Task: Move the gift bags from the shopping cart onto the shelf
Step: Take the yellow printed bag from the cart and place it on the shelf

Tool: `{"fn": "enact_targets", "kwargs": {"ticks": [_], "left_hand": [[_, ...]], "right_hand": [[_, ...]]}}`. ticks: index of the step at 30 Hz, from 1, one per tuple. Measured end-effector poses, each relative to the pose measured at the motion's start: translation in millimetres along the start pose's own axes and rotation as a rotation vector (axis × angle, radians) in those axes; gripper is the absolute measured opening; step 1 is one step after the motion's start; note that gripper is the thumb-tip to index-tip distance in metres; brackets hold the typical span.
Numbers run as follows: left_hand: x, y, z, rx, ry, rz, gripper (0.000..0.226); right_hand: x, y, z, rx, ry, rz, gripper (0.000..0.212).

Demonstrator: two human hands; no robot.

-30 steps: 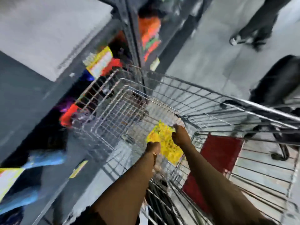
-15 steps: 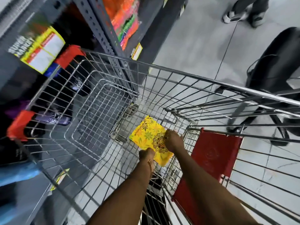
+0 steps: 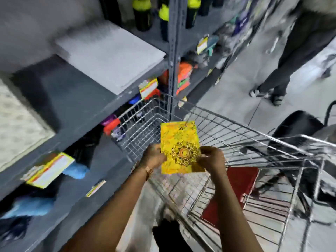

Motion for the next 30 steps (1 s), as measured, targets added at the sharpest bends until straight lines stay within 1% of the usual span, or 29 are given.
{"fn": "enact_targets", "kwargs": {"ticks": [2, 3, 4, 5, 7, 8, 10, 12, 13, 16, 18, 22, 24, 27, 30], "left_hand": [[-36.1, -38.0, -19.8, -0.060, 0.176, -0.053, 0.034], [-52.1, -52.1, -26.1, -0.098, 0.254, -0.100, 0.036], [-85.3, -92.2, -27.3, -0.134, 0.327, -0.185, 0.038], [-99.3, -104.4, -29.8, -0.149, 0.384, -0.230, 0.041], [-128.2, -134.7, -30.6, -0.171, 0.458, -0.319, 0.048], [-154.4, -161.5, -25.5, -0.191, 0.486, -0.373, 0.050], [-199.5, -208.0, -8.0, -0.221, 0.527, -0.480, 0.052], [-244.6, -252.6, 16.6, -0.214, 0.566, -0.600, 0.057], [-264.1, -270.9, 31.0, -0.208, 0.588, -0.657, 0.057], [-312.3, -322.4, 86.9, -0.185, 0.551, -0.834, 0.064], [-341.3, -348.9, 123.6, -0.159, 0.518, -0.917, 0.064], [-387.0, -387.1, 182.9, -0.179, 0.413, -1.061, 0.065], [-399.0, -399.8, 203.3, -0.195, 0.368, -1.091, 0.066], [-418.3, -421.0, 219.8, -0.216, 0.344, -1.107, 0.068], [-427.2, -449.2, 224.4, -0.120, 0.280, -1.081, 0.082]], "right_hand": [[-39.4, -0.4, 55.1, 0.046, -0.137, -0.048, 0.045], [-57.6, -2.9, 72.5, 0.089, -0.180, -0.065, 0.044], [-89.3, 13.2, 105.6, 0.130, -0.263, -0.056, 0.042], [-103.0, 15.3, 116.7, 0.162, -0.298, -0.055, 0.042], [-132.0, 26.5, 139.8, 0.228, -0.355, -0.028, 0.042], [-152.6, 44.8, 154.5, 0.246, -0.411, 0.011, 0.042], [-192.2, 79.5, 180.2, 0.239, -0.531, 0.065, 0.042], [-231.3, 124.1, 201.9, 0.191, -0.639, 0.116, 0.034], [-248.2, 146.9, 207.5, 0.181, -0.656, 0.157, 0.032], [-297.6, 216.8, 215.2, 0.183, -0.670, 0.316, 0.038], [-330.0, 260.9, 214.1, 0.202, -0.690, 0.419, 0.037], [-380.7, 324.4, 212.4, 0.154, -0.725, 0.542, 0.038], [-395.5, 347.1, 214.4, 0.136, -0.716, 0.590, 0.038], [-414.6, 387.6, 228.2, 0.111, -0.698, 0.687, 0.036], [-435.5, 430.4, 253.9, 0.064, -0.726, 0.761, 0.034]]}}
Point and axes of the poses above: each hand's wrist, its own x-axis towards the middle knuckle, its own y-axis out of the palm, z = x × y, the point moved 10 cm from there along x, towards the middle knuckle, and after that the axes turned 3 degrees about x, right-handed, at the moved point
